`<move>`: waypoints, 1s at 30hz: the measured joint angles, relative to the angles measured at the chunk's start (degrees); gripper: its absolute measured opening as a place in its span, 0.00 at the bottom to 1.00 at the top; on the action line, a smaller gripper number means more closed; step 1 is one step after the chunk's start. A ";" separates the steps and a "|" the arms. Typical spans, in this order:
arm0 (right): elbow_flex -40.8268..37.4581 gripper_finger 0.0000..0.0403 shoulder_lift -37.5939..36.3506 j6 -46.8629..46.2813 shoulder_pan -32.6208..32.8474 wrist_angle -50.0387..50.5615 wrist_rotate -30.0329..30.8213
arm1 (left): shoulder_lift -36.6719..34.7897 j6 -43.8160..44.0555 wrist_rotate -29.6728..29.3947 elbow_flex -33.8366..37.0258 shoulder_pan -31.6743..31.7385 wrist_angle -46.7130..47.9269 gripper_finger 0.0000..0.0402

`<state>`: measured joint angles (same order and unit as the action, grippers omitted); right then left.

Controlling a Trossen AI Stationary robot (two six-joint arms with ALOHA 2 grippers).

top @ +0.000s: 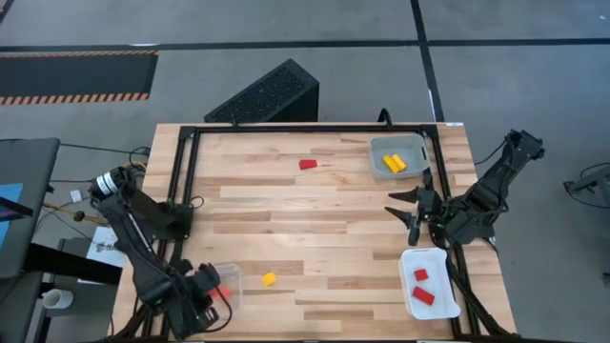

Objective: Sort & place blocks by color
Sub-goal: Put the orange block into the transparent bin, then put the red block into the white bin

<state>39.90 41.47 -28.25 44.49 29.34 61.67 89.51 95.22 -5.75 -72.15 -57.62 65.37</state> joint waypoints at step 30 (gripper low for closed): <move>-0.01 0.48 0.13 4.94 0.00 -2.07 1.60 | 0.57 -6.56 6.23 17.08 -0.77 -23.56 0.55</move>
<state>39.89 41.60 -23.31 44.49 27.27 63.26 90.08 88.66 0.47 -55.07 -58.39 41.81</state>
